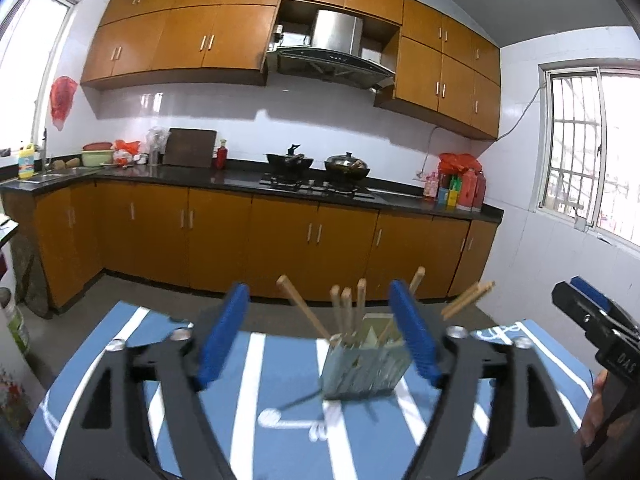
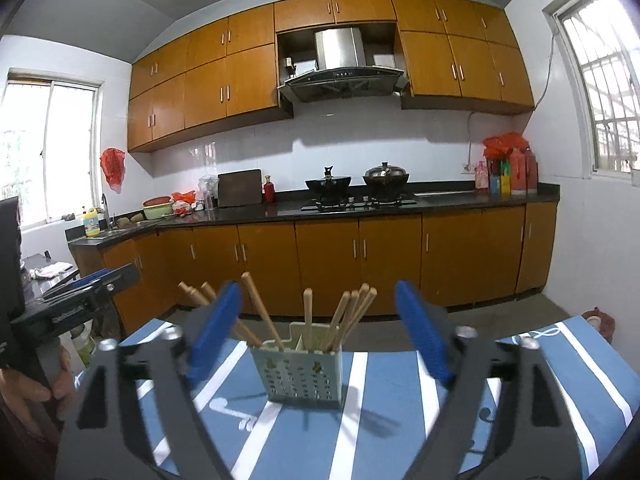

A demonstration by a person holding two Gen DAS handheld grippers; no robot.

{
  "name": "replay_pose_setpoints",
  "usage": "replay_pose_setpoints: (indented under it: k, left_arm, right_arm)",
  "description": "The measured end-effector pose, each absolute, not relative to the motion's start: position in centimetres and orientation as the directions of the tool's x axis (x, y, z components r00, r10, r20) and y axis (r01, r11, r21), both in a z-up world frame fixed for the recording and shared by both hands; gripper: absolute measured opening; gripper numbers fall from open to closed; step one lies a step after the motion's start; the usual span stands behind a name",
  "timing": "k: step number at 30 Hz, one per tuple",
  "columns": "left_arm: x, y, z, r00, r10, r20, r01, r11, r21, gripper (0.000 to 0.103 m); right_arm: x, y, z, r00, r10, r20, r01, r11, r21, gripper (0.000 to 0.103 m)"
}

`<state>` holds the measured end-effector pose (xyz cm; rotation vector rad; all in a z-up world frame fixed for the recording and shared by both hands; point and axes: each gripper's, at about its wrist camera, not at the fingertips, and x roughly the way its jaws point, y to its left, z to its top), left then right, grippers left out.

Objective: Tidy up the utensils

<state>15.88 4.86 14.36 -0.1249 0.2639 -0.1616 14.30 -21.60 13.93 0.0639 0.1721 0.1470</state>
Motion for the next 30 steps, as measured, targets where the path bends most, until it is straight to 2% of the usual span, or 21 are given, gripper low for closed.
replay_pose_setpoints:
  k: [2, 5, 14, 22, 30]
  left_arm:
    - [14.6, 5.3, 14.0, 0.956, -0.157, -0.247, 0.127, 0.983, -0.132, 0.096]
    - [12.2, 5.7, 13.3, 0.962, -0.128, -0.243, 0.107, 0.99, -0.096, 0.101]
    - [6.8, 5.4, 9.8, 0.967, -0.044, -0.252, 0.046, 0.999, -0.001, 0.101]
    - [3.5, 3.7, 6.2, 0.962, -0.002, -0.272, 0.024, 0.997, 0.075, 0.101]
    - [1.6, 3.9, 3.2, 0.944, 0.006, -0.33, -0.004, 1.0, 0.009, 0.101]
  right_arm:
    - [13.0, -21.3, 13.5, 0.979, 0.129, -0.155, -0.122, 0.991, 0.055, 0.097]
    - [11.0, -20.7, 12.8, 0.984, 0.097, -0.147, -0.095, 0.995, 0.019, 0.099]
    - [6.6, -19.7, 9.3, 0.981, 0.053, -0.185, -0.058, 0.998, -0.02, 0.099]
    - [3.5, -19.1, 4.7, 0.965, 0.021, -0.26, -0.037, 0.998, -0.058, 0.099]
    - [1.4, -19.1, 1.7, 0.95, 0.01, -0.311, -0.028, 0.998, -0.054, 0.099]
